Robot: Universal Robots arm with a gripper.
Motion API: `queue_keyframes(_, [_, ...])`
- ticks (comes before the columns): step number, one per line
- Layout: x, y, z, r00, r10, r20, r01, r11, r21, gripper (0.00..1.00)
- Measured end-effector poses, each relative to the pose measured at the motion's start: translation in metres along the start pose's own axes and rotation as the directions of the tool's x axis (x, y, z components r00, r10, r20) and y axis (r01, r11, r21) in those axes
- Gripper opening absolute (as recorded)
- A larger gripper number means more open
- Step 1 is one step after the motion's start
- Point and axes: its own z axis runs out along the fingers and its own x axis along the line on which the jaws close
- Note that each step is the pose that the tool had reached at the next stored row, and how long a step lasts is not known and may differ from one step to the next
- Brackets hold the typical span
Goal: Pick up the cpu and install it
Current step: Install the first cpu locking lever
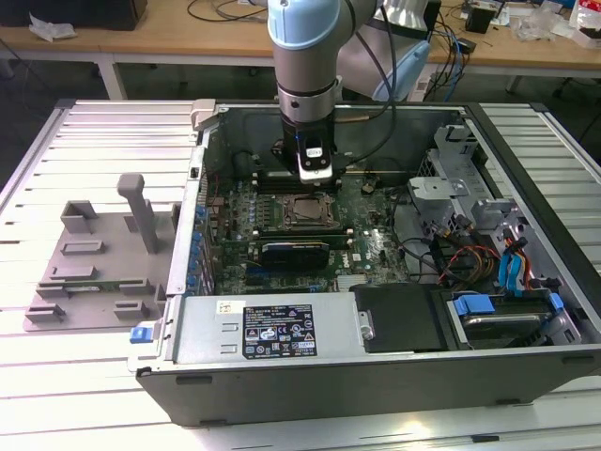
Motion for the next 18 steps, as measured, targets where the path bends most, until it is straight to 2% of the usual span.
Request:
queue_keyframes(5, [-0.0001,-0.0002,0.0013,1.0,0.003,0.0009,-0.003,1.0,0.001,0.11])
queue_keyframes(7, [-0.0003,0.0002,-0.0011,1.0,0.003,0.001,-0.003,1.0,0.0012,0.11])
queue_keyframes(11, [-0.0009,0.0022,-0.013,1.0,0.003,0.0009,-0.003,1.0,0.0012,0.11])
queue_keyframes(15, [0.0045,-0.0005,-0.0137,1.0,0.003,0.0006,-0.003,1.0,0.0009,0.11])
queue_keyframes(17, [0.0047,-0.0005,-0.0136,1.0,0.003,0.0034,-0.003,1.0,0.0058,0.11])
queue_keyframes(18, [0.0046,-0.0005,-0.0133,1.0,0.003,0.0066,-0.003,0.9999,0.0114,0.11])
